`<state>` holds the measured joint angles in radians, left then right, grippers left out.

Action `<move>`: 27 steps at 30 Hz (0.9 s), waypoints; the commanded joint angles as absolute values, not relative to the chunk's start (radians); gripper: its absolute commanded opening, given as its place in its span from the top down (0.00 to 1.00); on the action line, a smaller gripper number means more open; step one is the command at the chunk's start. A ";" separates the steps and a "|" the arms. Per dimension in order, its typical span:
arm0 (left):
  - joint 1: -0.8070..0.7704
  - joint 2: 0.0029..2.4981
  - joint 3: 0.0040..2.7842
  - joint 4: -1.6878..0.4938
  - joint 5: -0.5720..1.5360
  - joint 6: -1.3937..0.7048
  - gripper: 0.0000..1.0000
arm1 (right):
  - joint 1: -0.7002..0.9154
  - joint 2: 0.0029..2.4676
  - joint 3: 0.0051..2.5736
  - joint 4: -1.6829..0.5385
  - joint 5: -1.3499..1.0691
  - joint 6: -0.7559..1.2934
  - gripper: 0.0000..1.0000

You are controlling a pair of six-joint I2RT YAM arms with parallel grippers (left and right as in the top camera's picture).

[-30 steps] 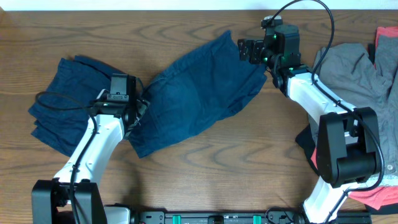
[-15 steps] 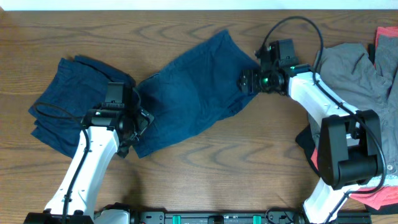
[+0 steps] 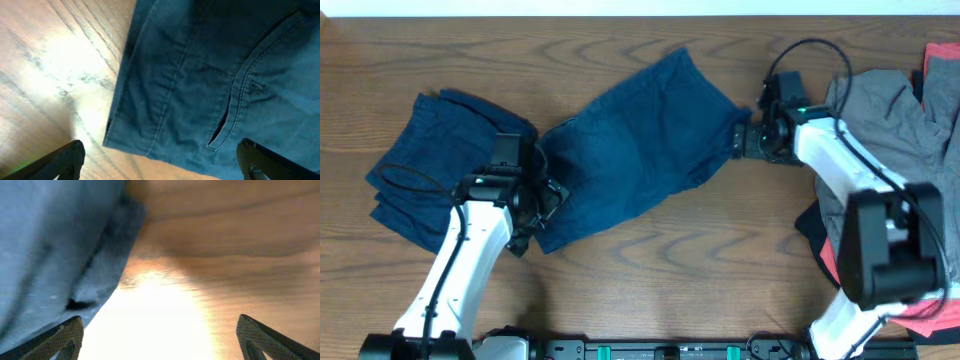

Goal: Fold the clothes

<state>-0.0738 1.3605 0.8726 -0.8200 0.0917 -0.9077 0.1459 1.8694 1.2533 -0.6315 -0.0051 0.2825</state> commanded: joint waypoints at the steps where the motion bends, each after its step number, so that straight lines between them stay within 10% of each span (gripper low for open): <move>1: -0.073 1.399 0.838 -0.796 0.113 -0.891 0.02 | 0.134 1.742 1.256 -0.623 0.038 0.319 0.04; 17: 0.049 1.655 0.824 -0.511 0.116 -0.831 0.02 | 0.170 1.626 1.256 -0.639 -0.013 0.177 0.09; 27: 0.046 1.666 0.823 -0.569 0.147 -0.831 0.02 | 0.236 1.824 1.256 -0.427 -0.273 0.017 0.69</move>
